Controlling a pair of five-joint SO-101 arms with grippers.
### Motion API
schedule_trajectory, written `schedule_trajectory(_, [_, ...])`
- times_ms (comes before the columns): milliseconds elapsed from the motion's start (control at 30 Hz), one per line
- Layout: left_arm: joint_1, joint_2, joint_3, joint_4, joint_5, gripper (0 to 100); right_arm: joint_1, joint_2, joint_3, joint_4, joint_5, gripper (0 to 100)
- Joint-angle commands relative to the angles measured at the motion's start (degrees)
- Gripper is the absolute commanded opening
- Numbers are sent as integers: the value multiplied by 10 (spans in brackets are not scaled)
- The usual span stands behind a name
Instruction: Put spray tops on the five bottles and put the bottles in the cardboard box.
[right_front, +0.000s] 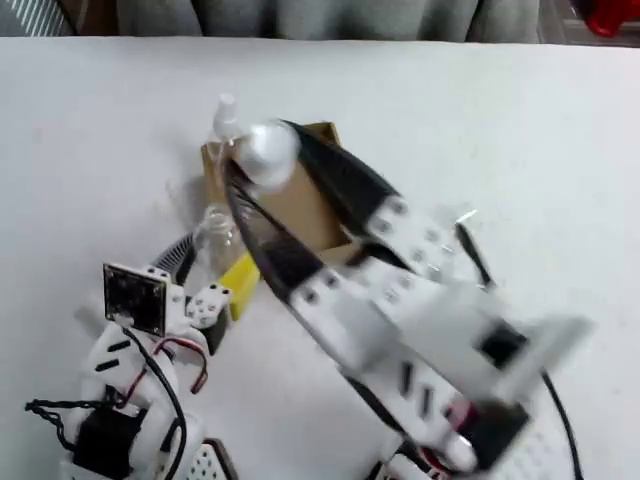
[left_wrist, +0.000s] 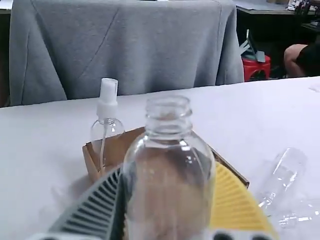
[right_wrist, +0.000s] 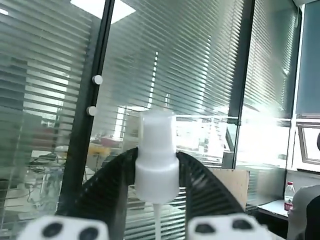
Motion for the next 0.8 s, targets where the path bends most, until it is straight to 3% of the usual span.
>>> schedule_trajectory(0, [8, -3, -39, 2, -6, 20, -4, 29, 25, -105, 6, 15])
schedule_trajectory(100, [7, -3, -38, 4, -6, 20, -1, 49, 45, -155, 6, 15])
schedule_trajectory(767, [3, -3, -36, 13, -6, 20, 40, 113, 46, -152, 7, 15])
